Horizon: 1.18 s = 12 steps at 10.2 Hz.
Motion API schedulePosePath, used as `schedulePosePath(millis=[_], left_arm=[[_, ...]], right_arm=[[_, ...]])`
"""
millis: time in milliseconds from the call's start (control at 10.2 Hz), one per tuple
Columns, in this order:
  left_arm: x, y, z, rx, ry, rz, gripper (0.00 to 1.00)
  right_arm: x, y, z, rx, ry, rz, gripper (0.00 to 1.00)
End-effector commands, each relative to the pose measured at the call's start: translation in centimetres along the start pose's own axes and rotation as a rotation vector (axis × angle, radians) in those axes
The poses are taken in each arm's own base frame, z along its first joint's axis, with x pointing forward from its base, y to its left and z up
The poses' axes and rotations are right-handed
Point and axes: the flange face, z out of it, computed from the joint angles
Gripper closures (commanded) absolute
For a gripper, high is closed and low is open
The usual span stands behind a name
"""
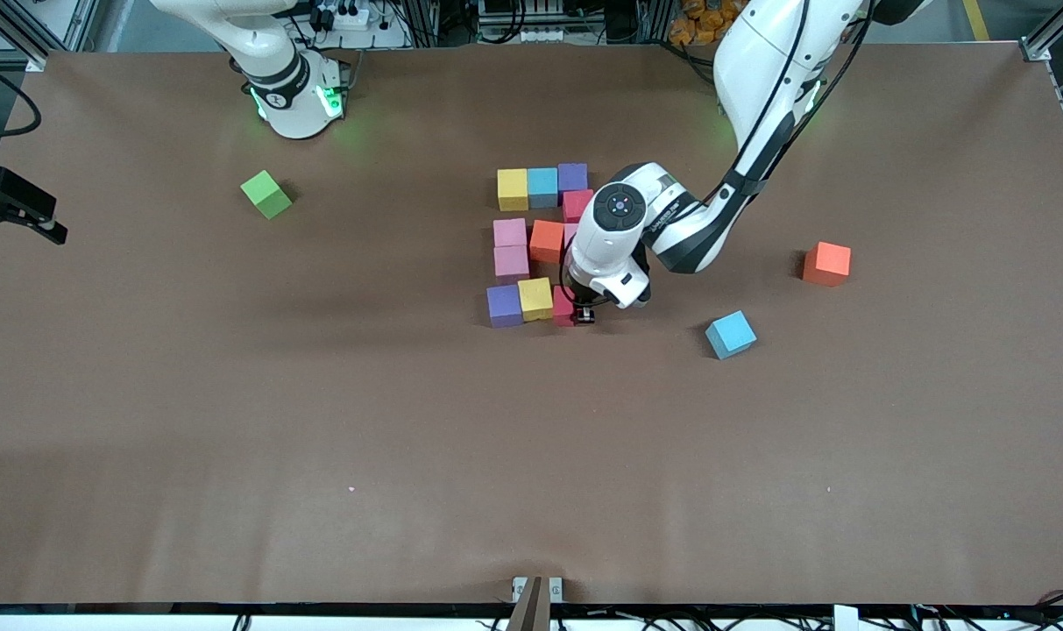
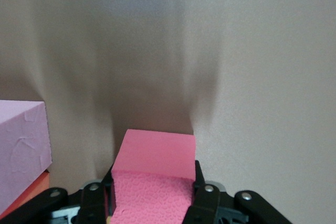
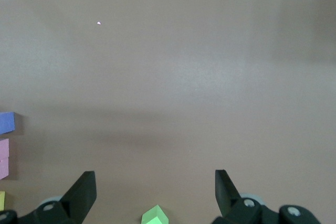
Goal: Form number 2 with 11 blocks
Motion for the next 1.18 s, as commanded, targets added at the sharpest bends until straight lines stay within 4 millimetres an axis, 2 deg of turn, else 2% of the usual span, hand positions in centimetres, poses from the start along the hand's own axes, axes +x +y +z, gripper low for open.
schedulePosePath(millis=[0, 98, 197, 295, 394, 492, 591, 689, 788, 886, 1083], left_arm=[[0.3, -0.6, 0.1, -0.014, 0.008, -0.005, 0.55], [0.4, -0.5, 0.1, -0.015, 0.011, 0.001, 0.16], [0.7, -0.2, -0.2, -0.018, 0.012, 0.008, 0.0], [0.9, 0.2, -0.7, -0.026, 0.013, 0.05, 0.0], [1.2, 1.0, -2.1, -0.045, 0.01, 0.062, 0.0], [1.9, 2.0, -4.2, -0.053, 0.026, 0.076, 0.0], [1.9, 2.1, -6.5, -0.047, 0.051, 0.098, 0.0], [2.8, 2.9, -9.3, -0.041, 0.061, 0.106, 0.0], [3.2, 3.5, -13.3, -0.027, 0.009, 0.125, 0.0], [4.4, 4.9, -17.3, -0.019, -0.058, 0.147, 0.0], [4.4, 6.7, -22.7, 0.009, -0.063, 0.266, 0.0]], right_arm=[[-0.7, 0.1, -0.5, 0.005, -0.008, 0.02, 0.0], [-0.6, 0.3, -0.4, 0.004, -0.007, 0.025, 0.0], [-0.7, 1.2, -0.2, 0.011, -0.006, 0.042, 0.0], [-1.1, 1.3, -0.4, 0.018, -0.009, 0.046, 0.0], [-1.3, 1.3, -1.0, 0.017, 0.001, 0.046, 0.0], [-1.3, 1.6, -1.0, 0.014, 0.006, 0.052, 0.0], [-1.3, 2.2, -1.0, 0.011, 0.015, 0.063, 0.0], [-1.3, 2.3, -1.1, 0.011, 0.018, 0.064, 0.0], [-1.4, 2.4, -1.0, 0.011, 0.015, 0.066, 0.0], [-1.3, 2.8, -0.8, 0.01, 0.015, 0.072, 0.0], [-1.1, 2.6, -0.8, 0.008, 0.022, 0.072, 0.0]])
